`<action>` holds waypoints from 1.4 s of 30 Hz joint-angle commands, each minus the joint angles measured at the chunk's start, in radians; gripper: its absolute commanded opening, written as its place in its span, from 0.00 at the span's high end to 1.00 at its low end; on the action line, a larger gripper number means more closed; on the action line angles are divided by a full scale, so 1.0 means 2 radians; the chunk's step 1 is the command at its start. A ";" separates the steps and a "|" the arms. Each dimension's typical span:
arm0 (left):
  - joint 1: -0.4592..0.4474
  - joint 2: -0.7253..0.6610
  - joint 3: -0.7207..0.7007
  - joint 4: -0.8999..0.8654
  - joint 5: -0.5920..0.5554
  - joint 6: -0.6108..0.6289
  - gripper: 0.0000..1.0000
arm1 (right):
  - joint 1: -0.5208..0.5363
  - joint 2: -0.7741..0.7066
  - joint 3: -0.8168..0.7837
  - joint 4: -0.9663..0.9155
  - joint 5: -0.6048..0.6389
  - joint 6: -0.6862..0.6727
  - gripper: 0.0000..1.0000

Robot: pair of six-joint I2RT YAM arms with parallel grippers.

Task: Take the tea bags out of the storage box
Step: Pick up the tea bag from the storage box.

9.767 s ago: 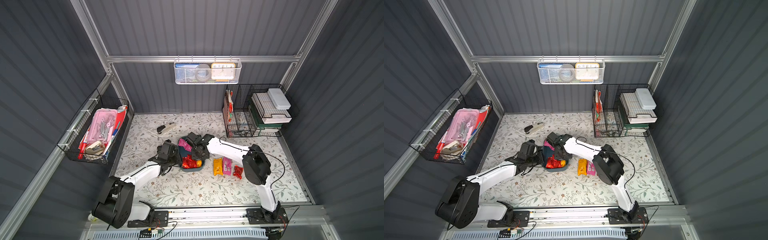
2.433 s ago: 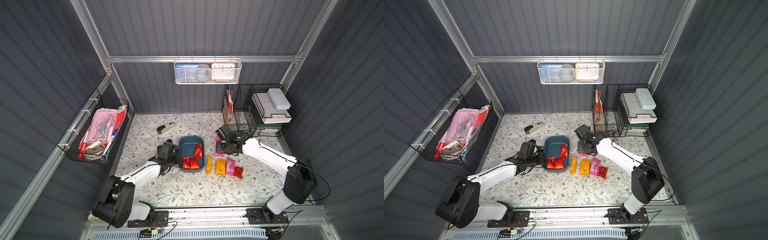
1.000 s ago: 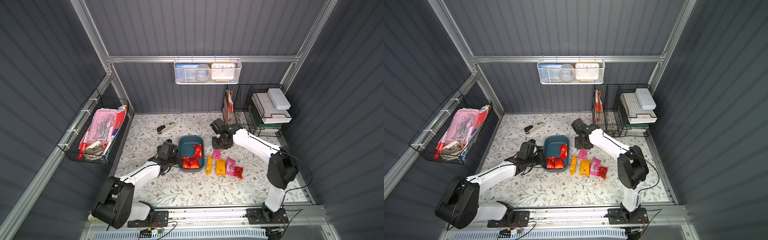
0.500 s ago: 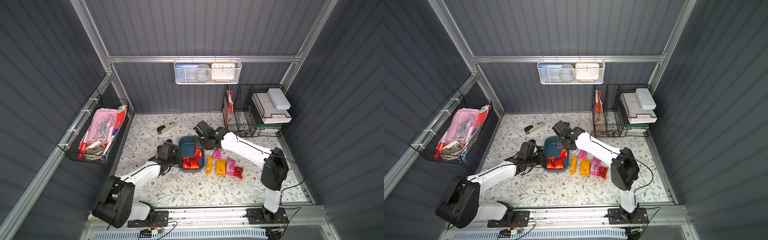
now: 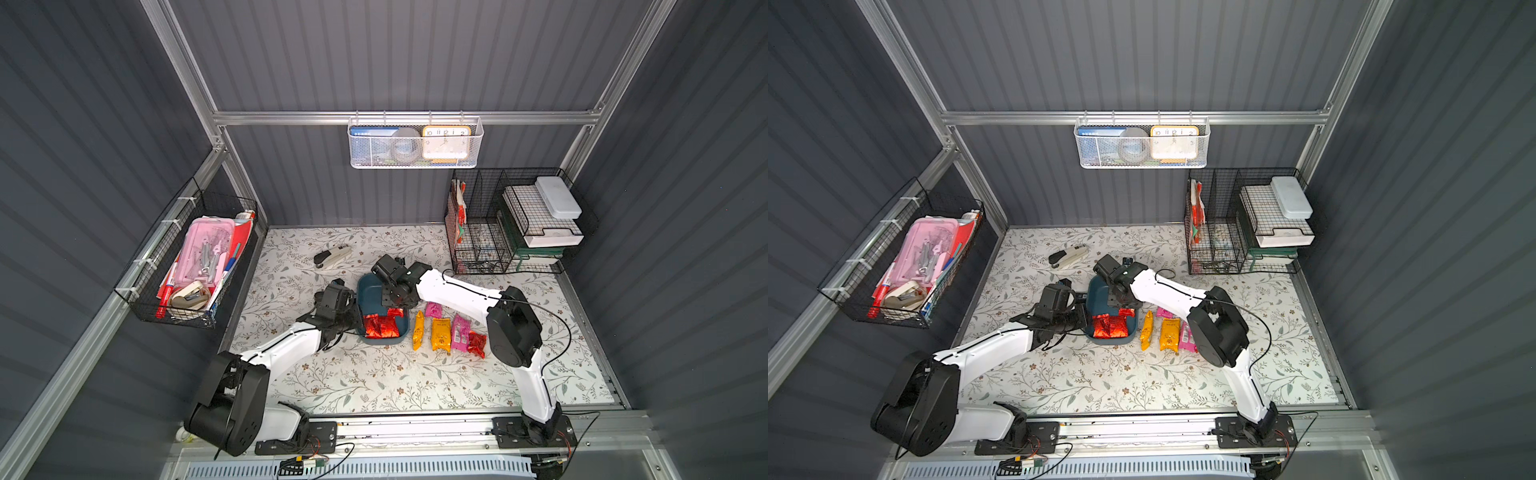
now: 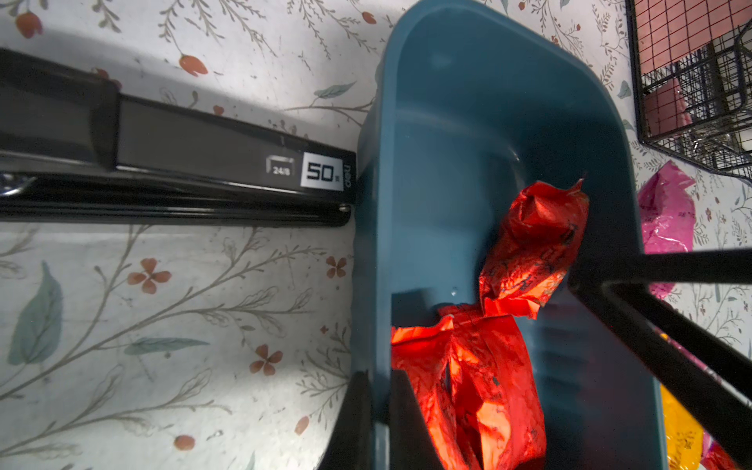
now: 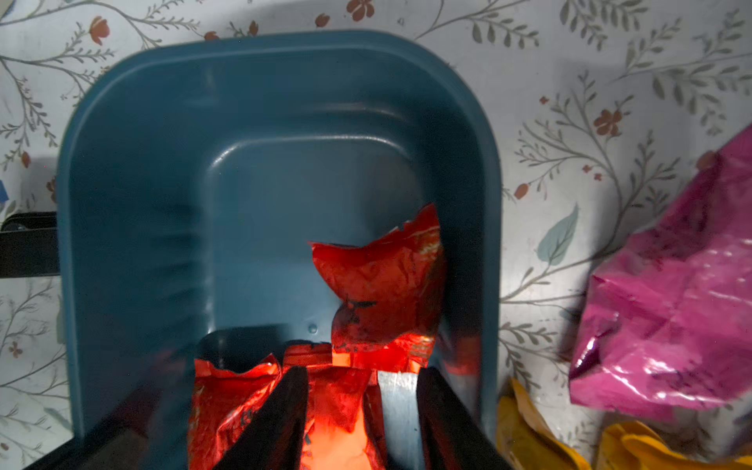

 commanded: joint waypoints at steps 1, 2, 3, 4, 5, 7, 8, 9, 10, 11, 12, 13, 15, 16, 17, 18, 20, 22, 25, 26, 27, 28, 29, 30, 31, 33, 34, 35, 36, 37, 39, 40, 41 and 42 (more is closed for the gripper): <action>-0.001 -0.001 0.014 -0.012 -0.009 0.000 1.00 | 0.002 0.018 0.023 -0.027 0.041 0.010 0.51; -0.002 -0.001 0.014 -0.014 -0.010 0.000 1.00 | 0.002 0.023 0.028 -0.033 0.047 0.010 0.51; -0.002 0.000 0.015 -0.014 -0.011 -0.001 1.00 | 0.002 0.028 0.036 -0.038 0.054 0.011 0.51; -0.003 0.000 0.015 -0.015 -0.011 -0.001 1.00 | 0.002 0.033 0.041 -0.041 0.059 0.012 0.51; -0.003 0.001 0.014 -0.014 -0.011 -0.001 1.00 | 0.002 0.038 0.045 -0.043 0.062 0.011 0.51; -0.003 0.002 0.016 -0.014 -0.011 -0.001 1.00 | 0.002 0.048 0.052 -0.044 0.068 0.010 0.50; -0.003 0.003 0.016 -0.014 -0.011 -0.001 1.00 | 0.002 0.053 0.056 -0.045 0.070 0.008 0.50; -0.003 0.003 0.016 -0.014 -0.012 -0.002 1.00 | 0.002 0.058 0.062 -0.049 0.072 0.008 0.50; -0.003 0.002 0.016 -0.014 -0.012 -0.002 1.00 | 0.002 0.064 0.068 -0.054 0.074 0.008 0.50; -0.003 0.002 0.016 -0.013 -0.012 -0.002 1.00 | 0.002 0.067 0.072 -0.057 0.075 0.008 0.50; -0.003 0.002 0.016 -0.014 -0.013 -0.002 1.00 | 0.002 0.072 0.075 -0.059 0.077 0.008 0.50; -0.003 0.001 0.016 -0.014 -0.013 -0.002 1.00 | 0.001 0.075 0.077 -0.060 0.077 0.009 0.50; -0.003 0.001 0.016 -0.013 -0.012 -0.002 1.00 | 0.002 0.079 0.079 -0.058 0.078 0.008 0.50; -0.003 0.001 0.015 -0.014 -0.012 -0.001 1.00 | 0.002 0.082 0.080 -0.056 0.078 0.008 0.50; -0.004 0.001 0.015 -0.014 -0.012 -0.002 1.00 | 0.002 0.084 0.081 -0.057 0.078 0.009 0.50; -0.004 0.000 0.016 -0.014 -0.012 -0.002 1.00 | 0.002 0.087 0.082 -0.057 0.077 0.009 0.50; -0.004 0.000 0.016 -0.015 -0.013 -0.002 1.00 | 0.001 0.093 0.085 -0.056 0.073 0.008 0.50; -0.004 -0.001 0.016 -0.017 -0.014 -0.002 1.00 | 0.002 0.097 0.089 -0.056 0.068 0.007 0.50; -0.004 -0.002 0.016 -0.020 -0.014 -0.003 1.00 | 0.002 0.105 0.092 -0.056 0.064 0.007 0.53; -0.004 -0.003 0.016 -0.022 -0.014 -0.003 1.00 | 0.002 0.107 0.092 -0.055 0.063 0.008 0.54; -0.004 -0.003 0.018 -0.024 -0.015 -0.002 1.00 | 0.002 0.108 0.092 -0.054 0.062 0.009 0.56; -0.004 -0.002 0.020 -0.026 -0.015 -0.002 1.00 | 0.001 0.108 0.092 -0.056 0.060 0.010 0.59; -0.004 -0.002 0.021 -0.029 -0.016 -0.001 1.00 | 0.002 0.108 0.092 -0.054 0.059 0.010 0.62; -0.004 -0.001 0.024 -0.032 -0.018 0.001 1.00 | 0.002 0.107 0.092 -0.052 0.056 0.010 0.66; -0.004 0.000 0.025 -0.034 -0.019 0.002 1.00 | 0.002 0.104 0.092 -0.050 0.054 0.009 0.69; -0.004 0.002 0.028 -0.039 -0.021 0.004 1.00 | 0.002 0.097 0.091 -0.045 0.052 0.007 0.74; -0.004 0.005 0.031 -0.041 -0.021 0.004 1.00 | 0.002 0.093 0.090 -0.043 0.053 0.005 0.78; -0.004 0.007 0.033 -0.042 -0.022 0.004 1.00 | 0.001 0.090 0.088 -0.041 0.054 0.004 0.81; -0.004 0.009 0.036 -0.044 -0.021 0.004 1.00 | 0.001 0.087 0.087 -0.039 0.053 0.002 0.85; -0.004 0.012 0.038 -0.045 -0.021 0.004 1.00 | 0.001 0.083 0.086 -0.037 0.050 0.000 0.88; -0.004 0.015 0.043 -0.047 -0.022 0.004 1.00 | 0.001 0.073 0.080 -0.032 0.041 -0.004 0.95; -0.004 0.015 0.044 -0.048 -0.023 0.004 1.00 | 0.001 0.067 0.077 -0.028 0.036 -0.004 0.97; -0.004 0.015 0.044 -0.048 -0.025 0.003 1.00 | 0.001 0.060 0.071 -0.022 0.031 -0.007 0.99; -0.004 0.016 0.045 -0.049 -0.027 0.002 1.00 | 0.002 0.050 0.065 -0.015 0.026 -0.009 1.00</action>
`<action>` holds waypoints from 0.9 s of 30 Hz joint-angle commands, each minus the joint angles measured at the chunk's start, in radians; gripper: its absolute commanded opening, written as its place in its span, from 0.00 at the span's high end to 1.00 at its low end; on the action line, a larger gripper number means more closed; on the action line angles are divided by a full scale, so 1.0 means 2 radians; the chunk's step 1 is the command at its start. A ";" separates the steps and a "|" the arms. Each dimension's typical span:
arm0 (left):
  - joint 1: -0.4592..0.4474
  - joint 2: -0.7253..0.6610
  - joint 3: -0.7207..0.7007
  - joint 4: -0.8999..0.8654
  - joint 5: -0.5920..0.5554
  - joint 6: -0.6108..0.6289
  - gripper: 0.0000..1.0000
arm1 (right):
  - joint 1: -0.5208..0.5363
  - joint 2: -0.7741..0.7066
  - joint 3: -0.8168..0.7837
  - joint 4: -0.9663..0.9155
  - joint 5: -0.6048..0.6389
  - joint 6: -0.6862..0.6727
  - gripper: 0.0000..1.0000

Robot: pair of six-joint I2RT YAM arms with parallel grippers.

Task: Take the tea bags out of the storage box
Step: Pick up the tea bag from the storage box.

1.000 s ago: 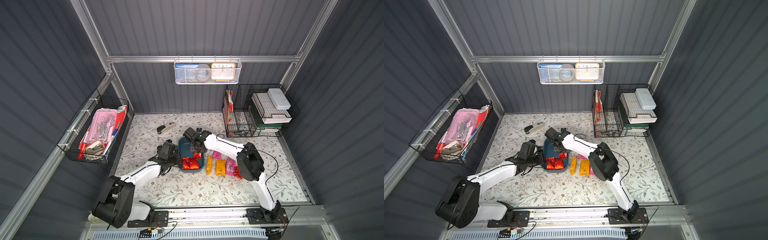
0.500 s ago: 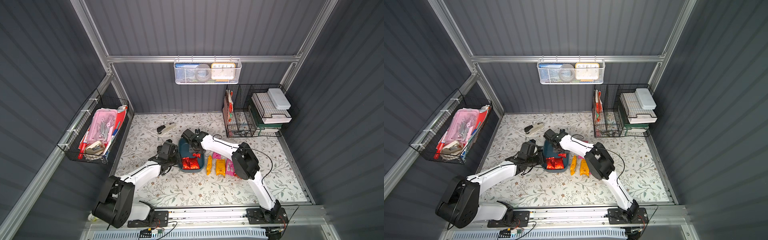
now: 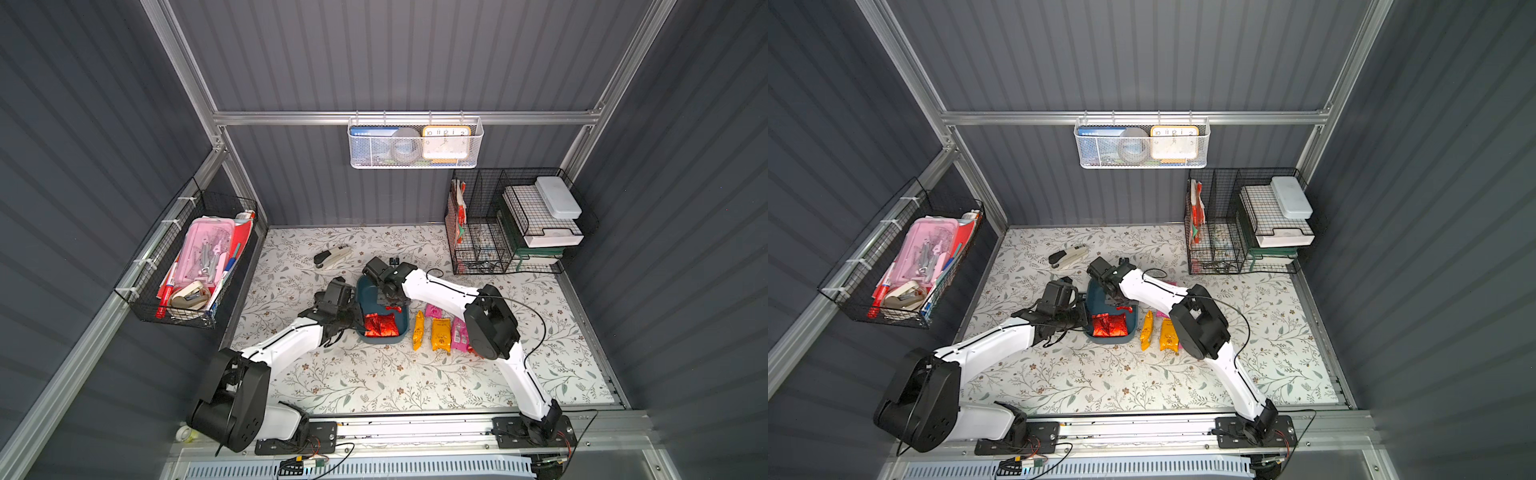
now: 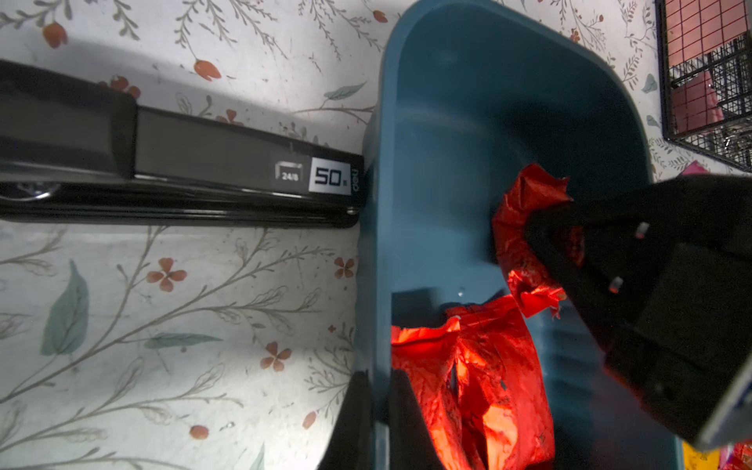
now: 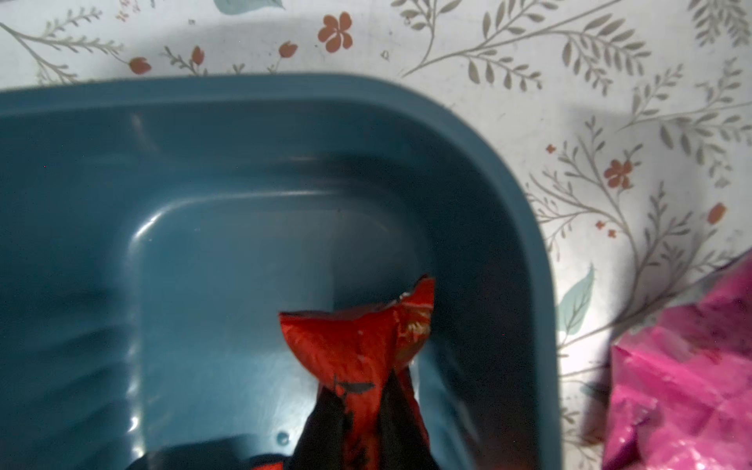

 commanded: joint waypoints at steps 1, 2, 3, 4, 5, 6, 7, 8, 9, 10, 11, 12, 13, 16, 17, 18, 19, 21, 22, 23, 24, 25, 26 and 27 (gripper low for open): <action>0.000 0.004 0.015 -0.011 -0.011 0.001 1.00 | 0.000 -0.041 -0.020 0.014 -0.019 -0.010 1.00; 0.001 0.004 0.017 -0.012 -0.012 0.000 1.00 | 0.000 -0.051 -0.028 0.024 -0.024 -0.014 1.00; 0.000 0.005 0.017 -0.014 -0.013 0.000 1.00 | 0.000 -0.062 -0.036 0.033 -0.027 -0.018 1.00; 0.000 0.006 0.018 -0.015 -0.014 -0.001 1.00 | 0.000 -0.071 -0.041 0.039 -0.029 -0.020 1.00; 0.000 0.008 0.020 -0.015 -0.017 -0.001 1.00 | 0.000 -0.079 -0.046 0.042 -0.032 -0.022 1.00; 0.000 0.009 0.020 -0.015 -0.018 0.000 1.00 | 0.000 -0.087 -0.049 0.044 -0.038 -0.025 1.00; 0.001 0.012 0.023 -0.015 -0.019 0.000 1.00 | 0.000 -0.094 -0.052 0.045 -0.041 -0.028 1.00; 0.001 0.013 0.024 -0.015 -0.021 0.001 1.00 | 0.000 -0.103 -0.056 0.047 -0.046 -0.029 1.00; 0.001 0.014 0.025 -0.016 -0.024 0.001 1.00 | 0.000 -0.113 -0.063 0.049 -0.049 -0.030 1.00; 0.001 0.014 0.026 -0.018 -0.025 0.001 1.00 | 0.000 -0.122 -0.069 0.050 -0.050 -0.030 1.00; 0.001 0.014 0.027 -0.022 -0.026 0.001 1.00 | 0.000 -0.135 -0.079 0.052 -0.049 -0.029 1.00; 0.000 0.013 0.027 -0.021 -0.027 0.001 1.00 | 0.000 -0.149 -0.091 0.053 -0.045 -0.030 1.00; 0.001 0.014 0.027 -0.019 -0.027 0.001 1.00 | 0.000 -0.162 -0.102 0.052 -0.040 -0.031 1.00; 0.001 0.018 0.026 -0.017 -0.024 0.007 1.00 | -0.006 -0.215 -0.149 0.051 -0.014 -0.031 1.00; 0.000 0.019 0.026 -0.017 -0.023 0.008 1.00 | -0.010 -0.234 -0.168 0.054 -0.001 -0.029 1.00; 0.000 0.018 0.025 -0.017 -0.022 0.010 1.00 | -0.015 -0.252 -0.191 0.058 0.009 -0.029 1.00; 0.000 0.017 0.026 -0.018 -0.021 0.010 1.00 | -0.022 -0.267 -0.206 0.060 0.014 -0.028 1.00; 0.001 0.007 0.024 -0.019 -0.023 0.013 1.00 | -0.042 -0.292 -0.242 0.060 0.013 -0.028 1.00; 0.000 0.002 0.022 -0.020 -0.023 0.014 1.00 | -0.053 -0.298 -0.255 0.060 0.012 -0.030 1.00; 0.000 -0.003 0.021 -0.018 -0.023 0.015 1.00 | -0.066 -0.305 -0.268 0.061 0.012 -0.033 1.00; 0.001 -0.006 0.020 -0.018 -0.023 0.016 1.00 | -0.079 -0.308 -0.280 0.059 0.009 -0.034 1.00; 0.001 -0.006 0.020 -0.019 -0.022 0.016 1.00 | -0.089 -0.310 -0.289 0.059 0.006 -0.037 1.00; 0.000 -0.006 0.020 -0.019 -0.020 0.019 1.00 | -0.099 -0.310 -0.297 0.060 0.003 -0.044 1.00; 0.000 -0.004 0.021 -0.019 -0.019 0.023 1.00 | -0.108 -0.307 -0.304 0.061 -0.003 -0.053 1.00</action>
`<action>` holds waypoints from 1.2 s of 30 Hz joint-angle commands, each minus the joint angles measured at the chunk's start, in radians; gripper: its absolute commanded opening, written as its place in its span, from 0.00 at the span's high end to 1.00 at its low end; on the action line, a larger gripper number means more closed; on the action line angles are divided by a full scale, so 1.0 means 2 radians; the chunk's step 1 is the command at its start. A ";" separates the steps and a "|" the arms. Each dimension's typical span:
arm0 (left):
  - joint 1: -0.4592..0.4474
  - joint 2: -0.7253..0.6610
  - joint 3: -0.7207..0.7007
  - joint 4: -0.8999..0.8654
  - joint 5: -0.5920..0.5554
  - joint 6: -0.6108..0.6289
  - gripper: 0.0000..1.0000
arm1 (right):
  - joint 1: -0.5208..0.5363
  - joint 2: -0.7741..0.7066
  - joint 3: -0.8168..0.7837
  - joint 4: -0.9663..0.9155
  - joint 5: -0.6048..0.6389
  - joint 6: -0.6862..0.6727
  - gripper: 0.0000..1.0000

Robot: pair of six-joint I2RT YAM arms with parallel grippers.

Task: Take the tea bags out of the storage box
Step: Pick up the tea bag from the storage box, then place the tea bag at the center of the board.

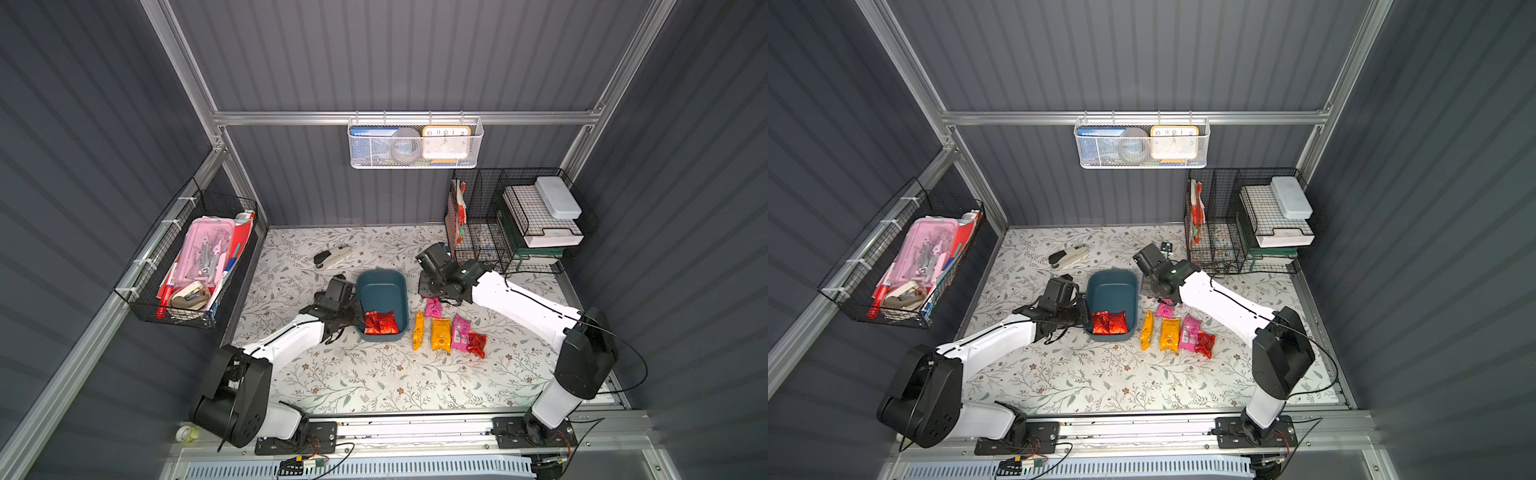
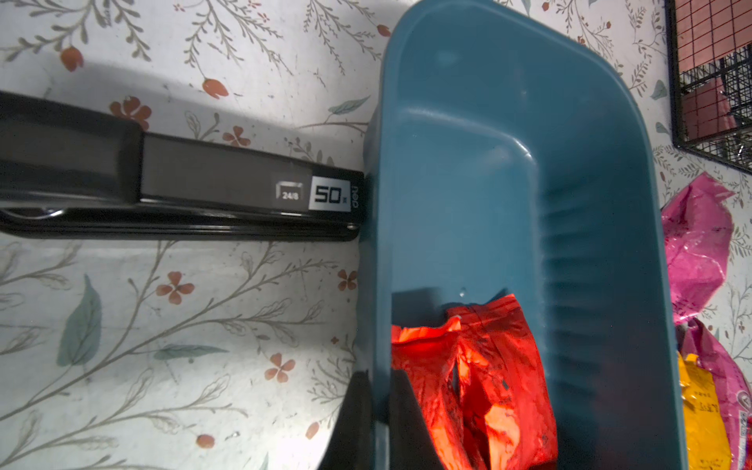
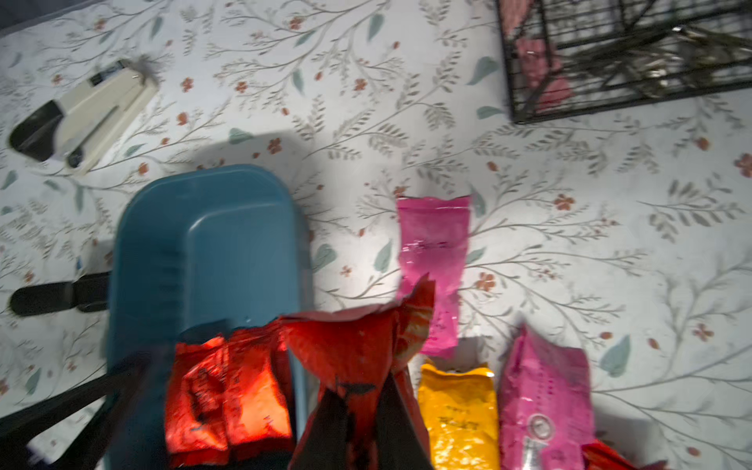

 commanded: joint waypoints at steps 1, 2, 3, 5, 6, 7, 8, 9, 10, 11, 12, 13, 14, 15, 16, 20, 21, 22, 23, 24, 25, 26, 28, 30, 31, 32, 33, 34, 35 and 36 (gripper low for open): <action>0.001 -0.010 0.006 -0.008 -0.005 0.019 1.00 | -0.031 0.008 -0.030 -0.008 -0.006 -0.030 1.00; 0.001 -0.008 0.007 -0.005 -0.005 0.020 1.00 | -0.038 0.012 -0.031 -0.012 -0.014 -0.034 1.00; 0.001 -0.006 0.007 -0.004 -0.005 0.022 1.00 | -0.044 0.017 -0.030 -0.017 -0.020 -0.035 1.00; 0.001 -0.006 0.008 -0.001 -0.007 0.023 1.00 | -0.051 0.023 -0.034 -0.020 -0.023 -0.040 1.00; 0.001 -0.007 0.008 0.000 -0.007 0.024 1.00 | -0.053 0.023 -0.036 -0.019 -0.020 -0.040 1.00; 0.001 -0.008 0.007 0.000 -0.008 0.025 1.00 | -0.054 0.021 -0.040 -0.018 -0.017 -0.039 1.00; 0.001 -0.009 0.005 0.001 -0.008 0.026 1.00 | -0.055 0.018 -0.045 -0.017 -0.013 -0.039 1.00; 0.001 -0.010 0.005 0.001 -0.007 0.027 1.00 | -0.057 0.016 -0.050 -0.013 -0.011 -0.039 1.00; 0.001 -0.011 0.003 0.002 -0.006 0.028 1.00 | -0.059 0.014 -0.058 -0.007 -0.011 -0.041 1.00; 0.001 -0.011 0.001 0.005 -0.005 0.028 1.00 | -0.062 0.014 -0.066 0.001 -0.012 -0.044 1.00; 0.001 -0.010 -0.002 0.007 -0.003 0.028 1.00 | -0.065 0.016 -0.073 0.011 -0.015 -0.047 1.00; 0.001 -0.008 -0.004 0.008 0.002 0.028 1.00 | -0.069 0.021 -0.077 0.018 -0.019 -0.050 1.00; 0.001 -0.005 -0.005 0.010 0.004 0.028 1.00 | -0.073 0.028 -0.076 0.014 -0.019 -0.048 1.00; 0.001 -0.006 -0.006 0.013 0.006 0.028 1.00 | -0.076 0.035 -0.073 0.010 -0.019 -0.046 1.00; 0.001 -0.006 -0.007 0.014 0.008 0.026 1.00 | -0.076 0.039 -0.070 0.009 -0.015 -0.046 1.00; 0.001 -0.012 -0.009 0.015 0.011 0.026 1.00 | -0.076 0.047 -0.070 0.025 -0.013 -0.046 1.00; 0.001 -0.013 -0.008 0.014 0.011 0.027 1.00 | -0.076 0.052 -0.069 0.026 -0.011 -0.047 1.00; 0.001 -0.014 -0.009 0.014 0.011 0.028 1.00 | -0.077 0.056 -0.067 0.025 -0.012 -0.047 1.00; 0.001 -0.015 -0.011 0.014 0.012 0.028 1.00 | -0.077 0.061 -0.065 0.024 -0.012 -0.046 0.98; 0.001 -0.016 -0.013 0.015 0.015 0.028 1.00 | -0.077 0.066 -0.064 0.023 -0.017 -0.043 0.97; 0.000 -0.016 -0.014 0.016 0.018 0.028 1.00 | -0.077 0.070 -0.064 0.024 -0.020 -0.039 0.96; 0.001 -0.016 -0.016 0.017 0.020 0.027 1.00 | -0.077 0.073 -0.065 0.023 -0.023 -0.036 0.95; 0.001 -0.018 -0.020 0.019 0.020 0.027 1.00 | -0.077 0.077 -0.069 0.029 -0.024 -0.028 0.94; 0.001 -0.021 -0.021 0.018 0.018 0.028 1.00 | -0.077 0.079 -0.070 0.032 -0.026 -0.024 0.93; 0.001 -0.022 -0.020 0.017 0.018 0.029 1.00 | -0.077 0.079 -0.070 0.030 -0.027 -0.024 0.91; 0.001 -0.024 -0.020 0.017 0.017 0.029 1.00 | -0.076 0.077 -0.070 0.030 -0.029 -0.024 0.89; 0.001 -0.025 -0.020 0.017 0.016 0.029 1.00 | -0.077 0.074 -0.070 0.029 -0.029 -0.024 0.87; 0.001 -0.025 -0.020 0.018 0.016 0.030 1.00 | -0.076 0.071 -0.070 0.029 -0.029 -0.025 0.85; 0.001 -0.024 -0.020 0.018 0.016 0.030 1.00 | -0.077 0.067 -0.070 0.029 -0.029 -0.027 0.81; 0.001 -0.024 -0.020 0.018 0.016 0.030 1.00 | -0.077 0.063 -0.070 0.028 -0.027 -0.027 0.79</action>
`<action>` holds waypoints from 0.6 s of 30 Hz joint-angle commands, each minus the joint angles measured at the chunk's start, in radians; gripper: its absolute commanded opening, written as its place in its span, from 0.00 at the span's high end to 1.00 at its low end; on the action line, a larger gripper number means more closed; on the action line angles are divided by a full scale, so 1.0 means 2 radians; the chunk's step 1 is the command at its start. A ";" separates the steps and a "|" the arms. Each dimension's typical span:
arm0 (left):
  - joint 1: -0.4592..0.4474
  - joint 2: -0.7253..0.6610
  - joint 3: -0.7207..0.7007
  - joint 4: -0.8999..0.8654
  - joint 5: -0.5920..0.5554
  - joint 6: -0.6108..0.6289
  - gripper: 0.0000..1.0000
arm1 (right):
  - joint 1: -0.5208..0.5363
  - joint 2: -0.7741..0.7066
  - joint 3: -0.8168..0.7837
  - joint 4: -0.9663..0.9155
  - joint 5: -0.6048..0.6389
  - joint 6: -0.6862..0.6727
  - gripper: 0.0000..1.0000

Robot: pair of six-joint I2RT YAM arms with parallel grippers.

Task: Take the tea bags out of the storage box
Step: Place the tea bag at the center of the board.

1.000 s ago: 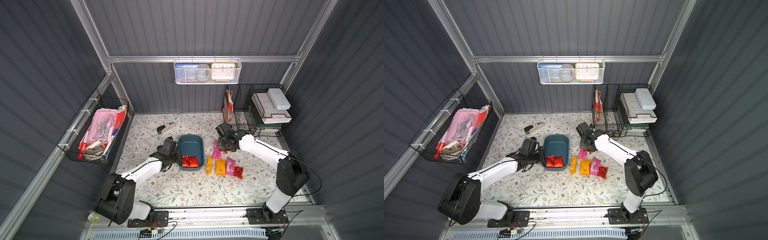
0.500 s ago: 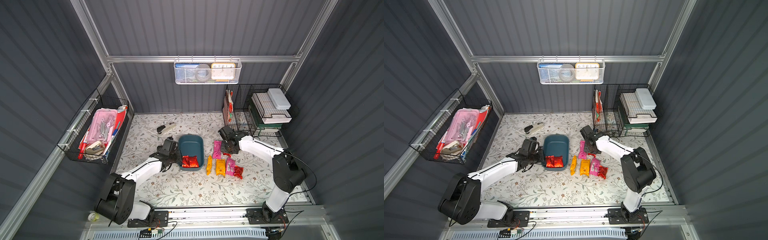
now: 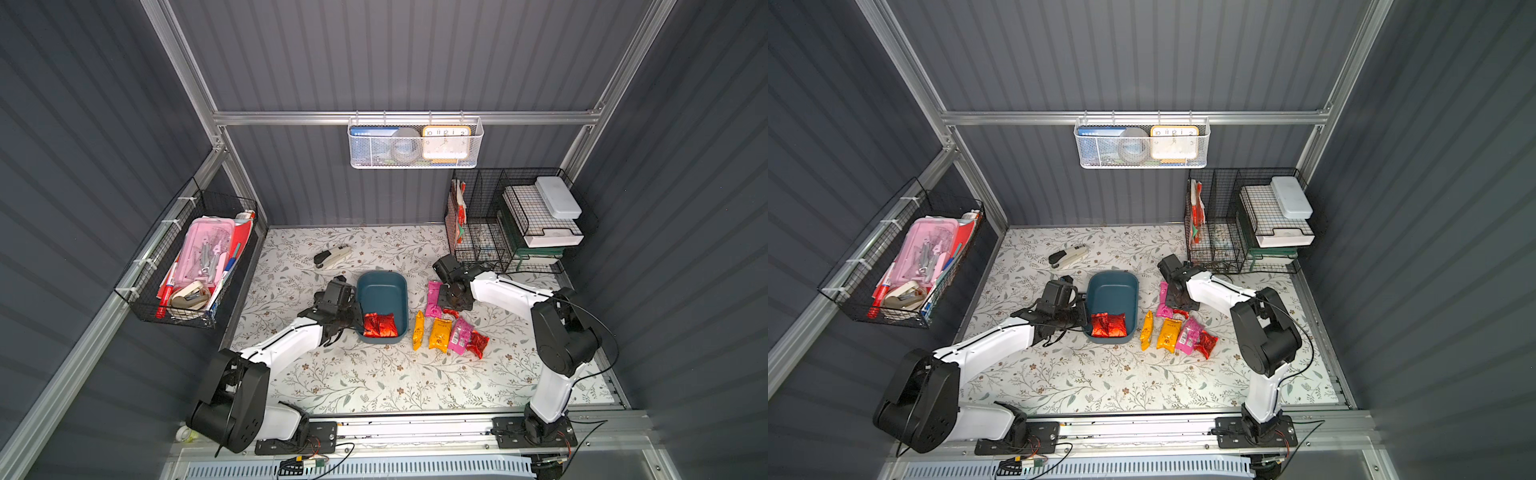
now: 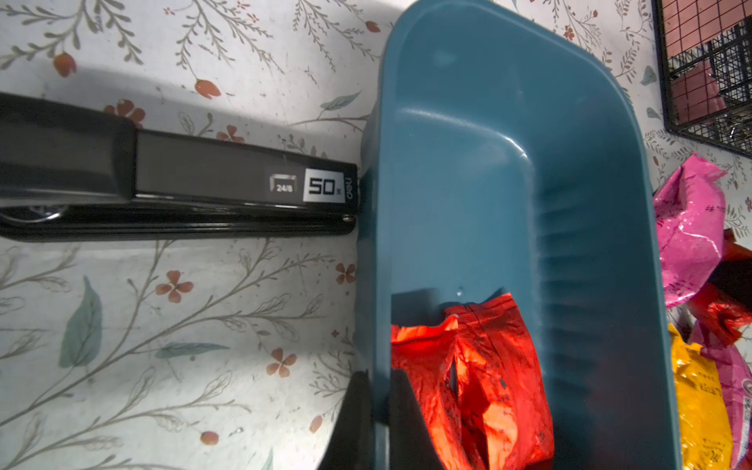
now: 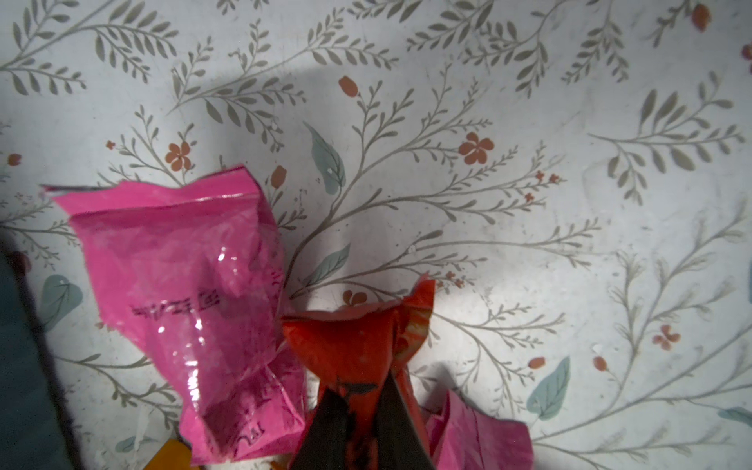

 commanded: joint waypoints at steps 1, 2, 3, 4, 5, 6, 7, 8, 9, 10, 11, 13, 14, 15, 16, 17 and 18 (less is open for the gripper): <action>0.001 -0.013 -0.004 0.007 0.007 0.013 1.00 | 0.001 -0.018 0.001 -0.005 0.001 0.004 0.77; 0.000 -0.014 -0.005 0.008 0.007 0.012 1.00 | 0.000 -0.023 0.001 -0.007 0.003 0.004 0.74; 0.001 -0.014 -0.005 0.008 0.007 0.013 1.00 | 0.000 -0.028 0.001 -0.009 0.003 0.004 0.72; 0.001 -0.014 -0.005 0.008 0.007 0.013 1.00 | 0.001 -0.033 0.000 -0.011 0.003 0.003 0.71; 0.000 -0.015 -0.005 0.007 0.005 0.013 1.00 | 0.001 -0.039 -0.002 -0.013 0.002 0.003 0.70; 0.001 -0.016 -0.005 0.007 0.005 0.013 1.00 | 0.001 -0.045 -0.003 -0.012 -0.001 0.004 0.69; 0.001 -0.017 -0.005 0.005 0.003 0.014 1.00 | 0.001 -0.050 -0.003 -0.012 -0.008 0.004 0.68; 0.000 -0.018 -0.005 0.005 0.002 0.014 1.00 | 0.000 -0.055 -0.003 -0.012 -0.025 0.002 0.68; 0.001 -0.020 -0.006 0.004 0.001 0.014 1.00 | 0.002 -0.061 -0.002 -0.011 -0.034 0.002 0.68; 0.001 -0.021 -0.007 0.004 -0.001 0.015 1.00 | 0.005 -0.068 -0.001 -0.010 -0.045 0.003 0.68; 0.000 -0.022 -0.007 0.004 -0.001 0.017 1.00 | 0.011 -0.076 -0.001 -0.007 -0.053 0.003 0.68; 0.001 -0.022 -0.008 0.005 0.000 0.019 1.00 | 0.030 -0.091 -0.002 0.014 -0.070 -0.002 0.67; 0.001 -0.021 -0.008 0.006 0.002 0.020 1.00 | 0.042 -0.097 -0.002 0.028 -0.082 -0.010 0.67; 0.000 -0.019 -0.008 0.007 0.003 0.021 1.00 | 0.052 -0.101 -0.002 0.039 -0.091 -0.015 0.67; 0.000 -0.017 -0.007 0.007 0.004 0.022 1.00 | 0.064 -0.105 0.000 0.051 -0.100 -0.023 0.67; 0.000 -0.015 -0.008 0.007 0.006 0.022 1.00 | 0.076 -0.106 0.002 0.060 -0.107 -0.032 0.66; 0.000 -0.016 -0.008 0.007 0.007 0.022 1.00 | 0.087 -0.105 0.006 0.064 -0.115 -0.038 0.66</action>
